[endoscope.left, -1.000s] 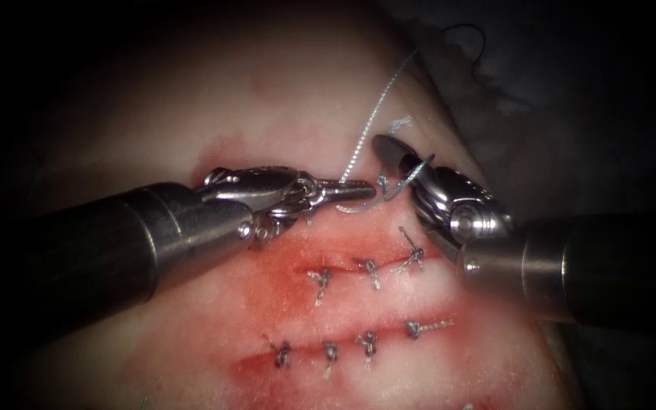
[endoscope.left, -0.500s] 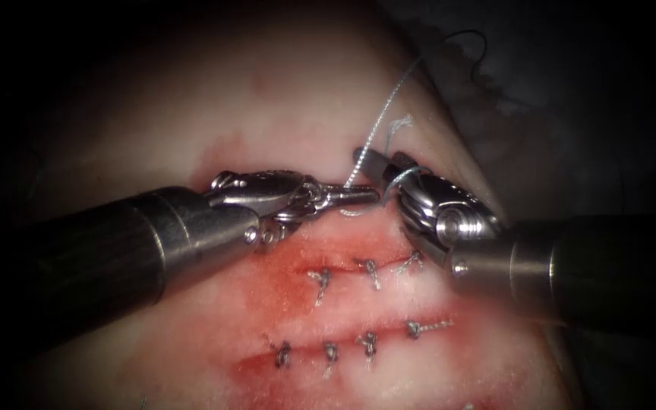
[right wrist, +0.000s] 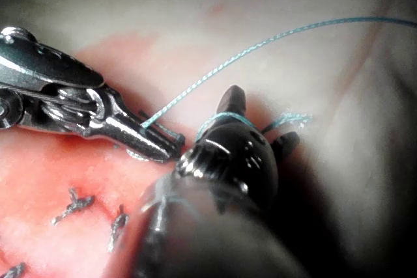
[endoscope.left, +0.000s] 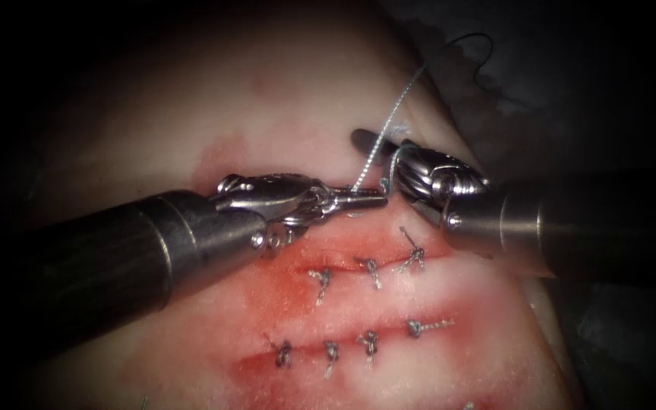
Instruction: Wound Closure
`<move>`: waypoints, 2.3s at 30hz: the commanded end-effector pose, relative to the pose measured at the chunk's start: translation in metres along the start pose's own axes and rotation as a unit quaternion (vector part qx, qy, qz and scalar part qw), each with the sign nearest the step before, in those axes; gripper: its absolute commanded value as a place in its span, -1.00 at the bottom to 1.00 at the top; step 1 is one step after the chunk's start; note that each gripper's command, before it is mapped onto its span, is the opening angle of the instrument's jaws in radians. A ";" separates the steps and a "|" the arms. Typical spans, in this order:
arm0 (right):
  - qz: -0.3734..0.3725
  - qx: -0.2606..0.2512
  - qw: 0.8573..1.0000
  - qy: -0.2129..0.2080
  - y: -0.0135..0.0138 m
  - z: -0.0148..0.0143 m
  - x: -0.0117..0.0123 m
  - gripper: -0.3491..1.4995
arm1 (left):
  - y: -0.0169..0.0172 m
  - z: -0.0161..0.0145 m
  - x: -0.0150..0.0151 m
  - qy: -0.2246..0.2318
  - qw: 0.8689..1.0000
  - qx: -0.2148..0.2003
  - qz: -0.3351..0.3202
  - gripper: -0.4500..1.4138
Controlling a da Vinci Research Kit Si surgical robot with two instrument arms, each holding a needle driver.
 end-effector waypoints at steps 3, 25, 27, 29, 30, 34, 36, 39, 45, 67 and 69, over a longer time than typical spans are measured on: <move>-0.001 -0.004 1.000 0.005 0.0007 0.0011 0.0001 0.25 | 0.0000 0.0006 -0.0011 0.000 1.000 0.002 0.002 -1.00; -0.028 -0.090 0.994 -0.059 0.0001 -0.0056 0.0010 -1.00 | 0.0107 0.0050 -0.0121 -0.007 0.984 -0.123 0.128 -1.00; -0.045 -0.102 0.992 -0.061 0.0002 -0.0058 0.0011 -1.00 | 0.0115 0.0057 -0.0123 -0.005 0.982 -0.129 0.140 -1.00; -0.059 -0.117 0.989 -0.065 0.0002 -0.0061 0.0013 -1.00 | 0.0124 0.0064 -0.0125 0.001 0.979 -0.141 0.145 -1.00; -0.064 -0.122 0.988 -0.066 0.0002 -0.0063 0.0013 -1.00 | 0.0128 0.0066 -0.0126 0.003 0.978 -0.145 0.148 -1.00; -0.083 -0.136 0.986 -0.058 0.0000 -0.0072 0.0021 -1.00 | 0.0145 0.0073 -0.0144 0.003 0.969 -0.163 0.186 -1.00; -0.087 -0.138 0.985 -0.057 0.0000 -0.0076 0.0024 -1.00 | 0.0150 0.0074 -0.0152 -0.002 0.965 -0.171 0.200 -1.00; -0.105 -0.143 0.983 -0.048 -0.0001 -0.0081 0.0028 -1.00 | 0.0157 0.0076 -0.0162 -0.006 0.959 -0.181 0.220 -1.00; -0.185 -0.158 0.969 -0.035 -0.0006 -0.0092 0.0039 -1.00 | 0.0177 0.0092 -0.0179 -0.016 0.944 -0.204 0.258 -1.00; -0.413 -0.245 0.874 -0.069 0.0000 -0.0106 0.0037 -1.00 | 0.0233 0.0113 -0.0202 -0.016 0.903 -0.272 0.333 -1.00; -0.419 -0.245 0.871 -0.068 -0.0001 -0.0105 0.0039 -1.00 | 0.0236 0.0115 -0.0204 -0.013 0.897 -0.282 0.341 -1.00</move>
